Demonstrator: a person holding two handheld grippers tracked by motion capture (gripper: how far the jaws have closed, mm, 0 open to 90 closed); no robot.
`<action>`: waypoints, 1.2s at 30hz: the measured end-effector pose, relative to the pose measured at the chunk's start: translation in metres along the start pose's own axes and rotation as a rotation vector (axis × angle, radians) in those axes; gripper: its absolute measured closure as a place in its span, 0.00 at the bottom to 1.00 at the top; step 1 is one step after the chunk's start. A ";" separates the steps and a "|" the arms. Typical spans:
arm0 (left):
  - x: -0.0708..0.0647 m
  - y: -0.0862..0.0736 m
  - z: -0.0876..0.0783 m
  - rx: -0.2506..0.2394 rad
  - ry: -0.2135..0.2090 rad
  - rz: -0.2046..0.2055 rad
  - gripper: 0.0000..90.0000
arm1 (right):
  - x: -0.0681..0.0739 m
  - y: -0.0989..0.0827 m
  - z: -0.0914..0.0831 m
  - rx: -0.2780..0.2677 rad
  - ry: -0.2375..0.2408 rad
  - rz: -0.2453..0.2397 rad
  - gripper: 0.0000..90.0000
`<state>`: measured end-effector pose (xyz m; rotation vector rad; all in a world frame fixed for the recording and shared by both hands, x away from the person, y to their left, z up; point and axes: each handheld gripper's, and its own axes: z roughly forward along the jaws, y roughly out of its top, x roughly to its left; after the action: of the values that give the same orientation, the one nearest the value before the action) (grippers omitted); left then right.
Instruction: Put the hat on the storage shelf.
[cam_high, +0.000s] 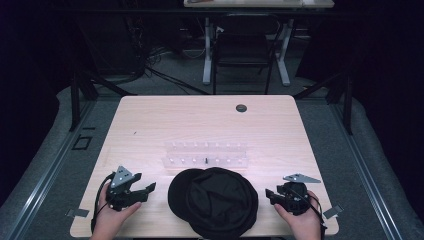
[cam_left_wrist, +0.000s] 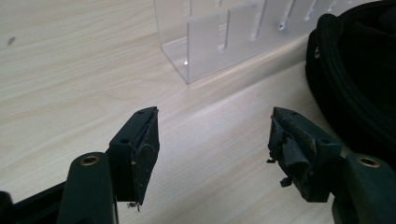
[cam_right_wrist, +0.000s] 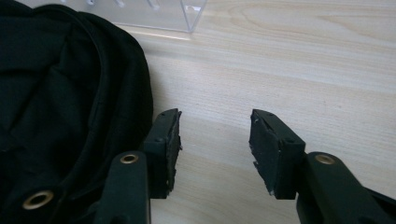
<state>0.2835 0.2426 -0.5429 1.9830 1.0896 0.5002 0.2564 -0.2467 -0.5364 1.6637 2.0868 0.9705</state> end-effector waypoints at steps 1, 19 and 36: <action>0.000 0.000 0.000 0.007 -0.010 -0.005 0.38 | 0.000 0.000 0.000 0.000 0.000 0.000 0.58; -0.005 -0.002 -0.004 0.003 -0.017 -0.029 0.49 | 0.020 0.006 0.007 0.037 0.153 0.042 0.69; -0.002 -0.004 -0.002 0.017 -0.017 -0.033 0.49 | 0.018 0.015 0.019 0.063 0.111 0.005 0.92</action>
<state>0.2791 0.2429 -0.5451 1.9771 1.1176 0.4570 0.2734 -0.2225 -0.5372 1.6816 2.2070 1.0306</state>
